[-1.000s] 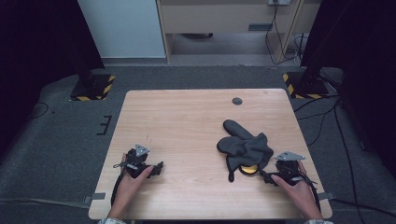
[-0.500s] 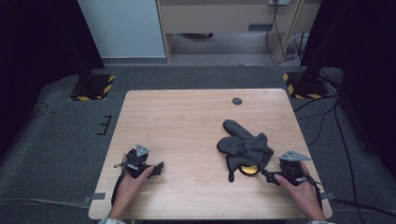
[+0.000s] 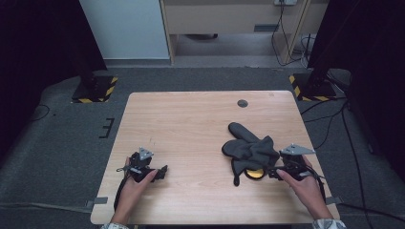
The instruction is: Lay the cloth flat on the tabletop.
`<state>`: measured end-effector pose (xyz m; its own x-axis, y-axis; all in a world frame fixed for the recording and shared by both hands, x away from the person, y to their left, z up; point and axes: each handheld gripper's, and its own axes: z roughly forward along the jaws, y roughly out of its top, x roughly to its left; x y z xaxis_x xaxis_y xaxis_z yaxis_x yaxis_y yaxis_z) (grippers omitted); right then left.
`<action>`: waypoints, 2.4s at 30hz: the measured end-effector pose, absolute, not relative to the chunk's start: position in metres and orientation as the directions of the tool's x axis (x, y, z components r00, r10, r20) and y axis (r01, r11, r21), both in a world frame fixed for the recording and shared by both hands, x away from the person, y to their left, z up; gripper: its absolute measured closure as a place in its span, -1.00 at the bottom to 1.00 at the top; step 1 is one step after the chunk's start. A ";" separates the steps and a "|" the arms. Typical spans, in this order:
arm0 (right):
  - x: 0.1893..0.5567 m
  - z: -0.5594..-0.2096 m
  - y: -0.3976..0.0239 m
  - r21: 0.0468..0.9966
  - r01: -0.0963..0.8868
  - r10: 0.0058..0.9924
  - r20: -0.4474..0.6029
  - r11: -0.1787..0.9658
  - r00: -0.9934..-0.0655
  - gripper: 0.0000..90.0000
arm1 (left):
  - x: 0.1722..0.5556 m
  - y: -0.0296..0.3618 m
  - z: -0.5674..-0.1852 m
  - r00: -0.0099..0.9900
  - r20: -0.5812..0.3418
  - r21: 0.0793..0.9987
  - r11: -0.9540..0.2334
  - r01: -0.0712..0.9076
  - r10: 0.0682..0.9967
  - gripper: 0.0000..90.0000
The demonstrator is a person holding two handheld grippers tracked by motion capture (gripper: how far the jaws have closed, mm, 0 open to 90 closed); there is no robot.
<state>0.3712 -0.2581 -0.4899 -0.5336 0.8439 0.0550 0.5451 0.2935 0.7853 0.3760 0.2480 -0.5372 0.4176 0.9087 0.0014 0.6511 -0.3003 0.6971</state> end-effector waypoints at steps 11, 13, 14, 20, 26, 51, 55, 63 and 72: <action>0.394 -0.484 -0.240 0.799 0.526 0.839 0.051 0.292 -0.542 -0.76 | 0.376 0.248 -0.537 0.416 0.002 0.697 -0.299 0.651 0.909 -1.00; 0.394 -0.487 -0.240 0.803 0.522 0.842 0.049 0.287 -0.538 -0.73 | 0.376 0.248 -0.537 0.416 0.002 0.697 -0.299 0.651 0.909 -1.00; 0.393 -0.491 -0.240 0.802 0.522 0.845 0.043 0.288 -0.532 -0.67 | 0.375 0.247 -0.537 0.416 0.002 0.697 -0.300 0.652 0.909 -1.00; 0.393 -0.494 -0.241 0.792 0.535 0.848 0.041 0.295 -0.528 -0.59 | 0.375 0.247 -0.537 0.419 0.002 0.697 -0.302 0.651 0.908 -1.00; 0.394 -0.500 -0.239 0.775 0.564 0.861 0.052 0.285 -0.506 -0.73 | 0.375 0.246 -0.537 0.422 0.002 0.697 -0.303 0.650 0.907 -1.00; 0.390 -0.483 -0.222 0.822 0.485 0.820 0.039 0.299 -0.572 0.66 | 0.375 0.246 -0.537 0.421 0.002 0.697 -0.303 0.650 0.907 -1.00; 0.391 -0.478 -0.211 0.826 0.477 0.804 0.050 0.300 -0.593 0.68 | 0.375 0.246 -0.537 0.421 0.002 0.697 -0.303 0.650 0.907 -1.00; 0.395 -0.471 -0.191 0.831 0.468 0.782 0.067 0.300 -0.620 0.70 | 0.375 0.246 -0.537 0.421 0.002 0.697 -0.303 0.650 0.907 -1.00; 0.403 -0.458 -0.157 0.832 0.455 0.747 0.077 0.317 -0.661 0.72 | 0.375 0.246 -0.537 0.421 0.002 0.697 -0.304 0.650 0.907 -1.00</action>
